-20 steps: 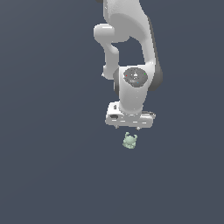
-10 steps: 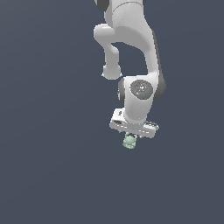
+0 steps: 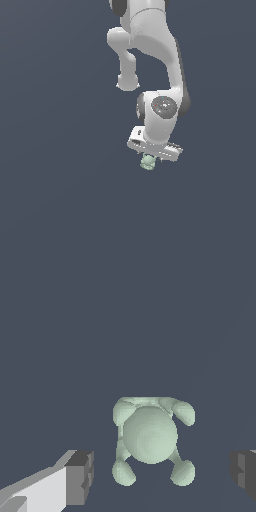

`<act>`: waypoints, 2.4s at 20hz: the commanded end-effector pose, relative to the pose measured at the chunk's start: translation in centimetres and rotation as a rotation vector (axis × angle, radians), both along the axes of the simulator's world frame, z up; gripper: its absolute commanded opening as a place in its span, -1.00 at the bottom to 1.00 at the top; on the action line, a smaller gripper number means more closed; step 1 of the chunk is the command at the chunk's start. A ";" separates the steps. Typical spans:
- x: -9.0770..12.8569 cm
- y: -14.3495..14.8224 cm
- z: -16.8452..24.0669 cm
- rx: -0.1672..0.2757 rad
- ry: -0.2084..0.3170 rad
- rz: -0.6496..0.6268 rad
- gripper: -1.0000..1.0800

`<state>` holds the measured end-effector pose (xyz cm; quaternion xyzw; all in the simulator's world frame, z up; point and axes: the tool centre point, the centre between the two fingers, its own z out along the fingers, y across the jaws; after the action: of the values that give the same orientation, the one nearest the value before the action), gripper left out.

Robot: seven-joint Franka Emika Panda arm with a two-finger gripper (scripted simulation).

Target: Pick up the object and move it to a goal position.

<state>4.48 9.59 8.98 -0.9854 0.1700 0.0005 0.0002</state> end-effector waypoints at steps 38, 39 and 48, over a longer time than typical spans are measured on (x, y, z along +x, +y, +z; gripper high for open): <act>-0.4 3.1 -2.2 -0.001 -0.001 -0.004 -1.00; -0.4 3.9 -1.5 -0.001 -0.001 -0.004 -1.00; -1.1 11.1 5.2 -0.001 -0.001 -0.004 -1.00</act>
<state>3.48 19.69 13.17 -0.9852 0.1715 -0.0005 0.0001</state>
